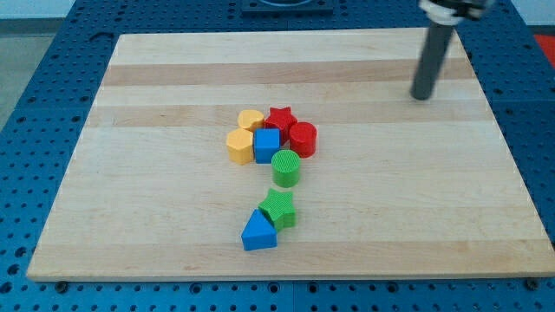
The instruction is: Push the green star along with blue triangle left a bit
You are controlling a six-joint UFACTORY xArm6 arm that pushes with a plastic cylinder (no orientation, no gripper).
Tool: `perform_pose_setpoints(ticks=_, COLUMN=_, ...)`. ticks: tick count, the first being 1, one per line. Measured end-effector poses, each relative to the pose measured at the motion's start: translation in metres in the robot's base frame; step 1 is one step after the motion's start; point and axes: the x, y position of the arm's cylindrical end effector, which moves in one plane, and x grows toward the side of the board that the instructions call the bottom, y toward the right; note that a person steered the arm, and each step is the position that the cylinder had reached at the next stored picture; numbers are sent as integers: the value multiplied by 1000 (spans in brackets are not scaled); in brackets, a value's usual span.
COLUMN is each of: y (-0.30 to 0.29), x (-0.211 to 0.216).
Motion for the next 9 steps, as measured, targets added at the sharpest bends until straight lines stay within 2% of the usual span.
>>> perform_pose_setpoints(ticks=2, y=14, x=100)
perform_pose_setpoints(ticks=3, y=-13, x=151)
perform_pose_setpoints(ticks=4, y=-73, x=179)
perform_pose_setpoints(ticks=9, y=-291, x=180)
